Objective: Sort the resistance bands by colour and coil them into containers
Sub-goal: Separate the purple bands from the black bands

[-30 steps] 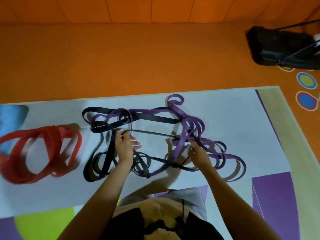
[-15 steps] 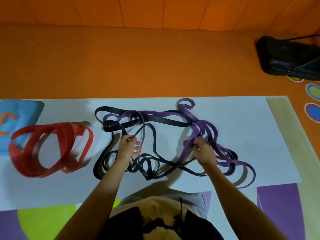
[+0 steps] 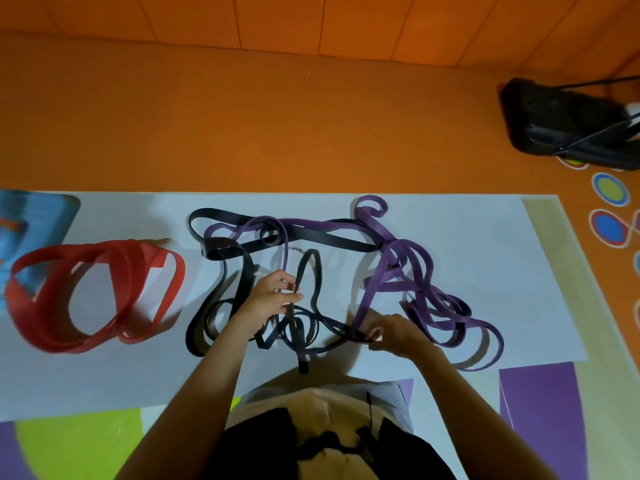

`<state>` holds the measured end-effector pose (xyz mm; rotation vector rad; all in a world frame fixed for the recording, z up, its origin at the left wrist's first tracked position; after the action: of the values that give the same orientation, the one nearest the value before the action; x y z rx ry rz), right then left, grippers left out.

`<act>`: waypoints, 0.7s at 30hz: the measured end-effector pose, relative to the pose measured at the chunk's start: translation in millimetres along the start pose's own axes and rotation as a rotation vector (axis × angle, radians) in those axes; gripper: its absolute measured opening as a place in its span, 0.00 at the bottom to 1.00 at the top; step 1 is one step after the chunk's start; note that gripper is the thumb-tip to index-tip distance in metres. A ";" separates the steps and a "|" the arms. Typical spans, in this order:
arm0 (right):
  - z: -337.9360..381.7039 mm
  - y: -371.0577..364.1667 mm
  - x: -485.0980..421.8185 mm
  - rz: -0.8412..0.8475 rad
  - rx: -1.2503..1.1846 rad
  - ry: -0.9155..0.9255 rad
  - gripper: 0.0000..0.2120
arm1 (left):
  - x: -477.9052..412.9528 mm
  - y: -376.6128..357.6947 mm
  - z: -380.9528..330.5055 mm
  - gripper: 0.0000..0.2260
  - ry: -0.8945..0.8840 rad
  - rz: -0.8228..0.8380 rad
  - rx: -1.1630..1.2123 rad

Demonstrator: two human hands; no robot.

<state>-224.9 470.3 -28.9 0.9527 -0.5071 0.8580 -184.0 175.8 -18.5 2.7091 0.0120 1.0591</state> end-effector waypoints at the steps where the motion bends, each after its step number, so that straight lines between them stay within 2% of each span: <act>1: -2.3 1.4 2.5 -0.044 0.014 0.015 0.12 | 1.4 0.3 -0.4 0.12 -0.021 0.022 -0.014; 4: -3.1 9.0 13.0 -0.316 -0.224 0.162 0.05 | 6.7 -0.2 -1.2 0.11 -0.079 0.105 -0.069; 6: -9.5 16.0 23.3 -0.525 -0.543 0.206 0.09 | 13.0 -5.9 -2.7 0.11 -0.128 0.203 -0.128; 7: -13.2 17.1 26.6 -0.577 -0.699 0.195 0.10 | 16.4 -10.3 -2.7 0.11 -0.141 0.252 -0.161; 9: -14.7 13.4 28.9 -0.596 -0.975 0.185 0.06 | 22.5 -18.3 0.5 0.11 -0.136 0.335 -0.239; 12: -4.7 4.2 27.5 -0.494 -1.230 0.214 0.05 | 32.6 -31.5 10.4 0.12 -0.087 0.515 -0.376; 14: 4.2 -4.5 26.8 -0.376 -1.248 0.187 0.08 | 35.7 -37.4 22.9 0.14 -0.068 0.607 -0.614; 16: 11.8 -17.4 25.6 -0.219 -1.158 0.134 0.13 | 36.2 -37.6 37.9 0.14 -0.026 0.608 -0.831; 19: 20.2 -41.9 19.6 0.003 -0.876 0.089 0.10 | 36.9 -31.2 59.1 0.15 0.052 0.508 -0.868; 21: 19.2 -59.9 14.4 0.129 -0.597 0.050 0.12 | 38.6 -18.1 65.1 0.15 0.061 0.352 -0.847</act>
<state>-168.0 441.6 -38.6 0.3543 -0.7347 0.7769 -110.6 183.2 -43.0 1.9338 -0.7462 0.9337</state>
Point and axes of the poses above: each hand's wrist, its own x-axis away from the middle knuckle, its own y-axis out of the back of the hand, z = x × y, the point moved 6 cm from there along -x, towards the middle knuckle, and after that the axes turned 15 degrees about -x, right-handed, at the moved point
